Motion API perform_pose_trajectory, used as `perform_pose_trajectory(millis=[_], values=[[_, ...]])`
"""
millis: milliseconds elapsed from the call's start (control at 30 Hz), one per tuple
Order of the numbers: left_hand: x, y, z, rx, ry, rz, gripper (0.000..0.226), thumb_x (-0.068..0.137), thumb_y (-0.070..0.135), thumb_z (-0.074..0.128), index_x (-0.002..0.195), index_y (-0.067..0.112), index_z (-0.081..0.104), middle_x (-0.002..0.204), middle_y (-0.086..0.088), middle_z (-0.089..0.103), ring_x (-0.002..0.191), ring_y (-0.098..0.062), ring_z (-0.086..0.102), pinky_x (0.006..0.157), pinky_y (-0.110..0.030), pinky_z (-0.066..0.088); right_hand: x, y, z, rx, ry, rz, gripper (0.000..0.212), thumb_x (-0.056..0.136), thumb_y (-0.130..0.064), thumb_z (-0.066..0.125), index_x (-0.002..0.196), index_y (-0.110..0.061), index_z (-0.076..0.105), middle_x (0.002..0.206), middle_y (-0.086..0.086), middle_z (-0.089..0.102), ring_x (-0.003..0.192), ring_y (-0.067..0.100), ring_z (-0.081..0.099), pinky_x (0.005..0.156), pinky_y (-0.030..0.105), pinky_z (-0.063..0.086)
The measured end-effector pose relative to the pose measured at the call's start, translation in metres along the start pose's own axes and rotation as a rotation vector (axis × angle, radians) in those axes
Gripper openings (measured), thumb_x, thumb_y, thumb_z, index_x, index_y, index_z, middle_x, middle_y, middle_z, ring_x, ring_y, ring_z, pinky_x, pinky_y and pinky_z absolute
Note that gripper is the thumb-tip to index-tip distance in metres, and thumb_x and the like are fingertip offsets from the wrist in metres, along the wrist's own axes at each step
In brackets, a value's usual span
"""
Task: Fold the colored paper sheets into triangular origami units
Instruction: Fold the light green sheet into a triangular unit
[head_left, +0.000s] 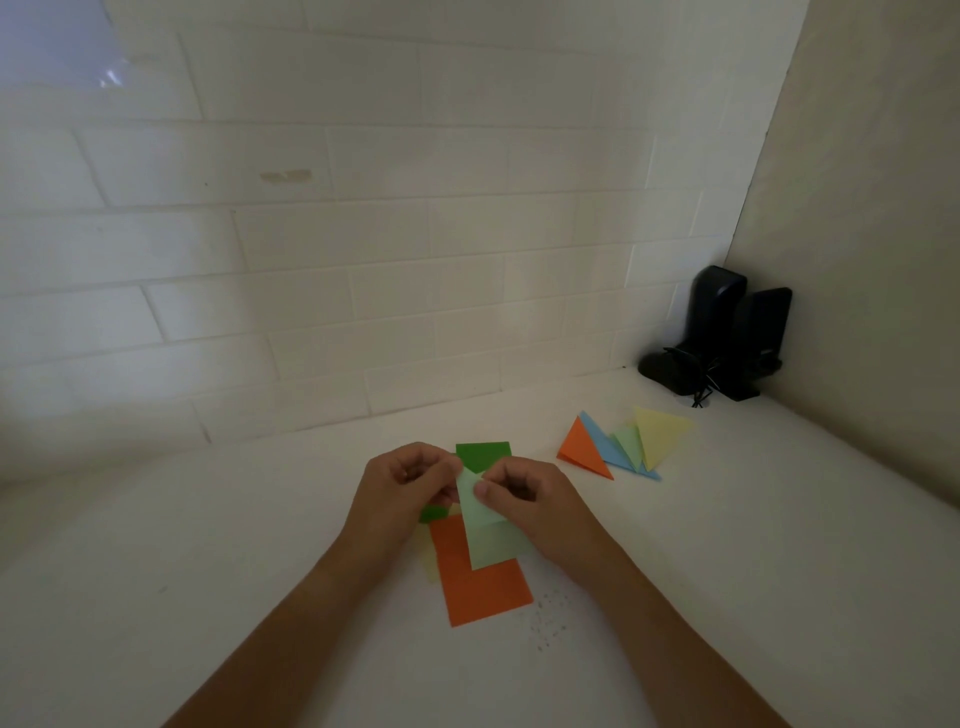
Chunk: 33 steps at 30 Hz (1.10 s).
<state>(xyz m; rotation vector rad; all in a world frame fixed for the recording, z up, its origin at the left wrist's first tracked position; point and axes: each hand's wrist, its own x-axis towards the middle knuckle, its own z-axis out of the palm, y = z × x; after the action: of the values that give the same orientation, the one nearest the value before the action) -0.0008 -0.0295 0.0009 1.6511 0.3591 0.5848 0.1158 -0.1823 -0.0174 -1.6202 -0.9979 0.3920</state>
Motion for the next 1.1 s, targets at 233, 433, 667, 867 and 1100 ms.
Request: perform_pose_trajectory(millis=[233,433,667,867,1100], values=[[-0.0001,-0.0007,-0.001,-0.051,-0.04,-0.024,0.015,0.098,0.015,0.067,0.091,0.005,0.075,0.083,-0.014,0.074,0.077,-0.018,0.069,0.072,-0.022,0.057,-0.0002,-0.0014,-0.001,0.009,0.01,-0.009,0.022,0.099,-0.023,0.067,0.082,-0.011,0.065,0.072,-0.004,0.055,0.069,0.008,0.05,0.063,0.022,0.038],[-0.0028,0.0021,0.0018,-0.014,-0.104,-0.033,0.007,0.092,0.016,0.075,0.095,0.011,0.079,0.09,-0.012,0.078,0.081,-0.023,0.073,0.078,-0.03,0.06,-0.0016,-0.0031,-0.0012,0.047,0.003,-0.009,0.021,0.1,-0.022,0.066,0.083,-0.011,0.067,0.07,-0.005,0.056,0.067,0.007,0.049,0.061,0.019,0.038],[-0.0032,0.0021,0.0015,-0.041,-0.043,-0.016,0.023,0.1,0.017,0.064,0.088,0.003,0.078,0.081,-0.018,0.075,0.073,-0.021,0.069,0.067,-0.023,0.058,-0.0006,-0.002,0.0003,0.011,0.004,0.003,0.022,0.1,-0.024,0.066,0.082,-0.012,0.066,0.071,-0.006,0.056,0.068,0.007,0.049,0.063,0.022,0.038],[-0.0033,0.0017,0.0021,-0.013,-0.063,-0.023,0.018,0.098,0.018,0.068,0.087,0.007,0.078,0.081,-0.016,0.075,0.072,-0.019,0.069,0.069,-0.024,0.058,-0.0014,-0.0022,-0.0004,0.008,-0.007,-0.006,0.021,0.1,-0.026,0.066,0.082,-0.014,0.066,0.072,-0.005,0.057,0.069,0.009,0.051,0.065,0.027,0.04],[-0.0041,0.0024,0.0023,0.034,-0.112,-0.029,0.013,0.093,0.013,0.073,0.082,0.008,0.079,0.074,-0.011,0.073,0.067,-0.016,0.067,0.071,-0.029,0.057,0.0001,0.0004,0.0014,-0.016,-0.015,-0.028,0.016,0.099,-0.025,0.066,0.087,-0.015,0.068,0.075,0.004,0.062,0.068,0.01,0.052,0.064,0.028,0.041]])
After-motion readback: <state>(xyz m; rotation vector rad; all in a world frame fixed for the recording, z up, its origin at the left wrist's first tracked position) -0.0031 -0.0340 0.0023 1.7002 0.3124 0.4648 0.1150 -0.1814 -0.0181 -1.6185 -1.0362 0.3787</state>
